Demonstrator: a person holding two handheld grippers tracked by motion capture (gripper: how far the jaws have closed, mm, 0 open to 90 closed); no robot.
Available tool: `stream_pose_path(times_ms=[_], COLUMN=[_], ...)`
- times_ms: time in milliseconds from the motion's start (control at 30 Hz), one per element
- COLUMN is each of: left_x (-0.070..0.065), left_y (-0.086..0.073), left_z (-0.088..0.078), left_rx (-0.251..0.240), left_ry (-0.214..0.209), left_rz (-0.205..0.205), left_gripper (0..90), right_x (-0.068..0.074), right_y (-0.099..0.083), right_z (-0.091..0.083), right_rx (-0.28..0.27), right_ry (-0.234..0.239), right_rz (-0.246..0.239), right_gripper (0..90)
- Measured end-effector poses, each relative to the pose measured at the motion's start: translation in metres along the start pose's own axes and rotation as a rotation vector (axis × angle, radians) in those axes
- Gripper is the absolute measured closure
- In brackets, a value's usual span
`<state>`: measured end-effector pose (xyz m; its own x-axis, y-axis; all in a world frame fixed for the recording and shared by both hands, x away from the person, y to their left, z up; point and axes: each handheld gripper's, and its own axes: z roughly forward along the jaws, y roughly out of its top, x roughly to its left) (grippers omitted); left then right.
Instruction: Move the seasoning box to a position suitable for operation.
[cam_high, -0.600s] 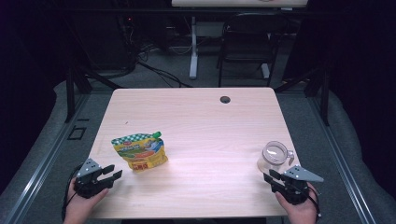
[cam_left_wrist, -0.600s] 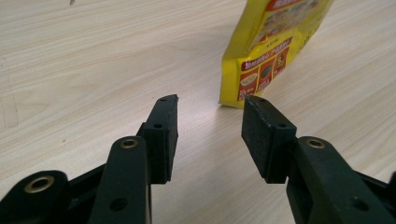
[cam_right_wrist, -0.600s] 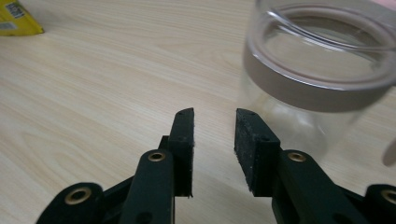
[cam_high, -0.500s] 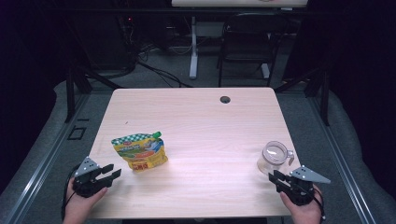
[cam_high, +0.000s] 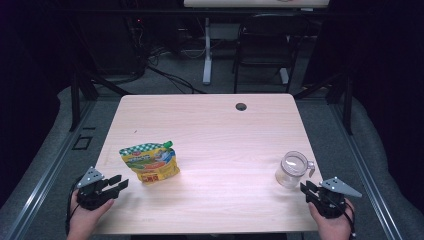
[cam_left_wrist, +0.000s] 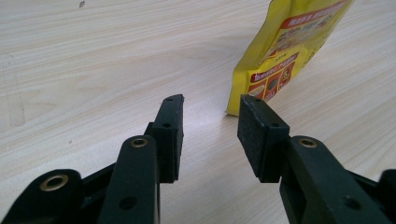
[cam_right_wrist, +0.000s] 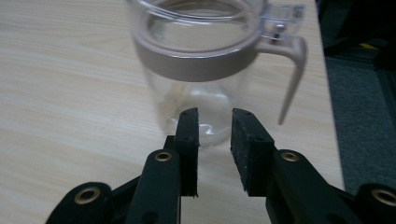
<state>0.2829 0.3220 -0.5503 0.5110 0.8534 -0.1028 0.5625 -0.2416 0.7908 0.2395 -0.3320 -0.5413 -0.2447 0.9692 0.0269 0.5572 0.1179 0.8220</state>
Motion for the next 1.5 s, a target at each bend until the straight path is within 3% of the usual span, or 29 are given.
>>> stream_pose_path(times_ms=[100, 367, 467, 700, 933, 1067, 1233, 1500], left_x=[-0.001, -0.004, -0.005, -0.006, -0.002, -0.002, -0.004, -0.004], left_y=[-0.001, -0.003, -0.004, -0.005, -0.006, -0.006, -0.006, -0.006], left_z=[-0.002, -0.004, -0.004, -0.006, -0.005, -0.004, -0.003, -0.002], left_rx=[-0.007, -0.001, 0.003, 0.001, 0.011, 0.014, 0.025, 0.026], left_ry=[0.001, -0.003, -0.004, -0.004, 0.001, 0.0, -0.003, 0.001], left_rz=[0.001, 0.008, 0.011, 0.015, -0.011, -0.013, -0.001, 0.003], left_gripper=[62.2, 63.1, 63.4, 63.7, 64.5, 64.7, 64.7, 64.9], right_x=[-0.01, -0.024, -0.027, -0.029, -0.029, -0.026, -0.029, -0.03], right_y=[0.0, 0.003, 0.004, 0.016, 0.021, 0.026, 0.027, 0.024], right_z=[0.003, 0.011, 0.015, 0.024, 0.039, 0.045, 0.047, 0.048], right_rx=[-0.004, 0.001, -0.005, -0.007, -0.005, -0.007, -0.011, -0.024], right_ry=[-0.064, -0.14, -0.147, -0.219, -0.194, -0.189, -0.165, -0.177], right_rz=[0.016, 0.044, 0.053, 0.02, -0.029, -0.044, -0.004, 0.004], right_gripper=[71.9, 71.4, 70.1, 67.5, 66.6, 71.7, 73.8, 79.6])
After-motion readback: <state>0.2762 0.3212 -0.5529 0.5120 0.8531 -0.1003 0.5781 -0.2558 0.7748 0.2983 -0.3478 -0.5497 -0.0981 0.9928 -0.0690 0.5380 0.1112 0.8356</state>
